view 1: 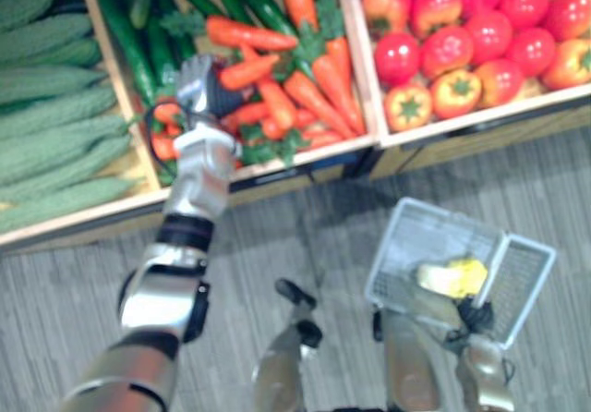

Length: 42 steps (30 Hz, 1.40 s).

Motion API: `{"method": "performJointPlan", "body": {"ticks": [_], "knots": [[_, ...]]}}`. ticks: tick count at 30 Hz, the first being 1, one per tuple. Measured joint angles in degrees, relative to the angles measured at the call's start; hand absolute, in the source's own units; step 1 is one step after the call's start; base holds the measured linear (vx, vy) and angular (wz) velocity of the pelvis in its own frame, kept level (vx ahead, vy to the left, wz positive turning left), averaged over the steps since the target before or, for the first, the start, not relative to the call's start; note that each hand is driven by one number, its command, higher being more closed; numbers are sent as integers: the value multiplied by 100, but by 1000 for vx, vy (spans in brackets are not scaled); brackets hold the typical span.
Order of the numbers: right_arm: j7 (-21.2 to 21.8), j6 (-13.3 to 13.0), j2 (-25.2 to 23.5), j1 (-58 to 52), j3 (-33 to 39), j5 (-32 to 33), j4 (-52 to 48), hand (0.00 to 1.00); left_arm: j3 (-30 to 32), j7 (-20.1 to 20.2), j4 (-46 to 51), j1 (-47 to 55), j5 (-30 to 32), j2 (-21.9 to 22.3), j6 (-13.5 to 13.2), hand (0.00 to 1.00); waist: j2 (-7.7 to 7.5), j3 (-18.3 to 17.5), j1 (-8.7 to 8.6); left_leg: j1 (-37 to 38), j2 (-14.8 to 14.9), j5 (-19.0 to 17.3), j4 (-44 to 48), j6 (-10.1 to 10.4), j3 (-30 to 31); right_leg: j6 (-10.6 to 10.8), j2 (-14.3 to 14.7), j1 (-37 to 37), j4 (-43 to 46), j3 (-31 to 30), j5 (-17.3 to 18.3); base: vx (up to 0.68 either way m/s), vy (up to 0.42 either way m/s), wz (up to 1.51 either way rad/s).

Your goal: Pick vegetable in the basket

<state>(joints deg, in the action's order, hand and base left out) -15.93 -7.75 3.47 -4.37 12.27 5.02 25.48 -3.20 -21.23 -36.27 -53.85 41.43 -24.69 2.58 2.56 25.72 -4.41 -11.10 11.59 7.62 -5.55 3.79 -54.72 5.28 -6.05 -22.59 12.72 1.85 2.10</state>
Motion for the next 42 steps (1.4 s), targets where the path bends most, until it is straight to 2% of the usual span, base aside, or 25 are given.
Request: {"method": "performJointPlan", "body": {"ticks": [9, 12, 13, 14, 15, 18, 20, 21, 22, 23, 24, 25, 26, 27, 28, 29, 30, 32, 33, 36, 38, 39, 40, 41, 42], "knots": [[26, -2, 3, -119, -155, 7, 11, 100, -102, -151, 326, 23, 489, -164, 172, 100, 6, -7, 12, 601, 117, -51, 3, -77, -119, -215, 9, 461, 691, 465, 309, 115, -89, 17], [42, -17, 2, -102, -126, 8, 51, 100, -93, -278, 459, 48, 489, -456, 190, 100, 15, -16, 10, 884, 237, -68, 109, -78, -98, -220, -33, 241, 1722, 637, 438, 129, -184, 24], [48, -64, -4, -99, -45, 17, 150, 100, -70, -305, 581, 168, 487, -504, 253, 100, -31, -180, 1, 871, 363, -102, 384, -77, 10, -250, 12, 253, 947, 632, 536, 177, -354, 32], [54, -69, -47, -142, -58, 17, 268, 100, -51, -310, 715, 252, 488, -609, 258, 100, -225, -325, -34, 884, 303, -218, 580, 64, 60, -279, -84, 482, 91, 650, 151, 221, -398, 25], [89, -48, -6, -122, -64, 10, 404, 100, 88, -332, 895, 366, 487, -618, 263, 100, -139, -386, -32, 887, 441, -362, 778, 134, 121, -289, 15, 672, -111, 712, 207, 215, -284, 8], [215, 21, 151, -120, -74, 11, 804, 100, 151, -337, 1352, 791, 488, -620, 225, 100, 102, -527, -90, 1173, 660, -342, 992, 118, 249, -329, 165, 1069, -175, 696, 204, 203, -110, -11], [226, 24, 102, -124, 5, 12, 938, 100, 149, -337, 1624, 1219, 488, -616, 130, 100, 159, -685, -209, 1267, 681, -557, 1103, 220, 488, -342, 157, 1315, -175, 606, 212, 114, 7, -21], [225, 33, 106, -122, 81, 17, 1009, 100, 170, -338, 1882, 1507, 488, -610, 91, 100, 174, -796, -209, 1288, 521, -676, 914, 238, 751, -340, 158, 1376, -175, 423, 214, 87, 67, -35], [226, 37, 121, -124, 91, 17, 1051, 100, 202, -339, 2041, 1697, 488, -591, 58, 100, 202, -831, -188, 1345, 477, -572, 940, 129, 868, -336, 192, 1417, -172, 360, 217, 117, 102, -68], [227, 133, 142, -142, 87, 16, 1146, 100, 328, -333, 2397, 2166, 485, -522, 15, 100, 131, -900, -152, 1429, 604, -768, 1445, 62, 932, -332, 234, 1533, -177, 179, 223, 208, -3, -87], [246, 203, 85, -232, 65, 11, 1123, 100, 495, -326, 2741, 2747, 476, -365, -9, 100, -19, -978, -100, 1224, 750, -875, 2456, -126, 1491, -337, 163, 1702, -219, -27, 210, 190, -27, -88], [254, 207, 67, -270, 66, 5, 1087, 100, 587, -318, 2885, 3025, 460, -269, -56, 100, -74, -991, -85, 1001, 831, -931, 3116, -215, 1898, -337, 100, 1802, -235, -138, 211, 210, 34, -95], [259, 212, 101, -273, 58, -6, 1091, 100, 737, -317, 3173, 3584, 424, 14, -135, 100, -114, -1051, -6, 601, 530, -1598, 3611, -89, 3030, -335, -65, 1892, -247, -455, 211, 120, 242, -110], [267, 261, 184, -228, 72, -58, 1132, 100, 807, -315, 3499, 4063, 356, 267, -253, 100, -134, -1109, 67, 381, 19, -2020, 3358, 123, 4152, -333, -183, 1904, -251, -827, 211, 133, 316, -119], [268, 272, 223, -200, 75, -66, 1139, 100, 795, -314, 3638, 4253, 355, 386, -294, 100, -92, -1136, 103, 320, -205, -2080, 3045, 210, 4667, -318, -204, 1905, -256, -958, 208, 81, 375, -130], [278, 311, 297, -213, 75, -78, 1135, 100, 750, -311, 3821, 4572, 302, 727, -394, 100, 41, -1209, 166, 435, -331, -1693, 1979, 265, 5332, -102, -101, 1896, -275, -1130, 165, 84, 375, -136], [343, 407, 266, -232, 85, -207, 1156, 100, 634, -312, 3867, 4885, 158, 1005, -502, 100, 9, -1325, 185, 583, -263, -1539, 1581, 418, 5349, 159, -26, 1913, -280, -1351, 258, 92, 347, -129], [493, 453, -91, -458, 66, -305, 937, 100, 256, -178, 3804, 5237, -64, 1198, -513, 100, -356, -1500, 120, 789, -499, -1469, 1344, 359, 4884, 280, -293, 1773, -308, -1517, 209, 58, 245, -102], [515, 456, -270, -568, 48, -405, 699, 100, -125, -72, 3802, 5416, -151, 1327, -524, 100, -548, -1611, 122, 948, -608, -1405, 1113, 268, 4573, 458, -378, 1668, -338, -1694, 93, 13, 200, -101], [498, 463, -309, -577, -165, -507, 344, 100, -905, 146, 3597, 5392, -262, 1429, -721, 100, -581, -1638, 16, 993, -676, -1396, 1073, 250, 4107, 590, -420, 1411, -404, -1906, -283, -72, 138, -93], [487, 473, -325, -579, -425, -562, 1, 100, -1338, 354, 3188, 5230, -283, 1650, -884, 100, -502, -1648, -28, 918, -637, -1356, 1169, 181, 3719, 237, -453, 1172, -538, -822, -795, -105, 97, -95], [492, 472, -318, -573, -544, -674, -41, 100, -1365, 449, 3049, 5222, -298, 1802, -909, 100, -454, -1665, 6, 939, -528, -1250, 1091, 11, 3463, -119, -449, 1223, -863, -231, -1046, -112, 29, -113], [488, 472, -346, -522, -740, -750, -180, 100, -1352, 589, 2863, 5218, -304, 2004, -964, 100, -384, -1643, 4, 1059, -481, -1201, 891, -116, 3031, -370, -578, 1111, -203, 916, -431, -115, 16, -120], [485, 468, -359, -522, -882, -753, -227, 100, -1384, 676, 2775, 5246, -305, 2008, -965, 100, -399, -1650, -40, 1141, -498, -1212, 827, -134, 2736, -425, -744, 1076, 361, 1497, 36, -134, 6, -145], [487, 473, -354, -513, -1051, -779, -227, 100, -1394, 792, 2660, 5335, -317, 2006, -966, 100, -431, -1666, 18, 1243, -478, -1234, 950, -168, 2322, -523, -958, 1085, 781, 2092, 368, -95, -7, -129]]}}
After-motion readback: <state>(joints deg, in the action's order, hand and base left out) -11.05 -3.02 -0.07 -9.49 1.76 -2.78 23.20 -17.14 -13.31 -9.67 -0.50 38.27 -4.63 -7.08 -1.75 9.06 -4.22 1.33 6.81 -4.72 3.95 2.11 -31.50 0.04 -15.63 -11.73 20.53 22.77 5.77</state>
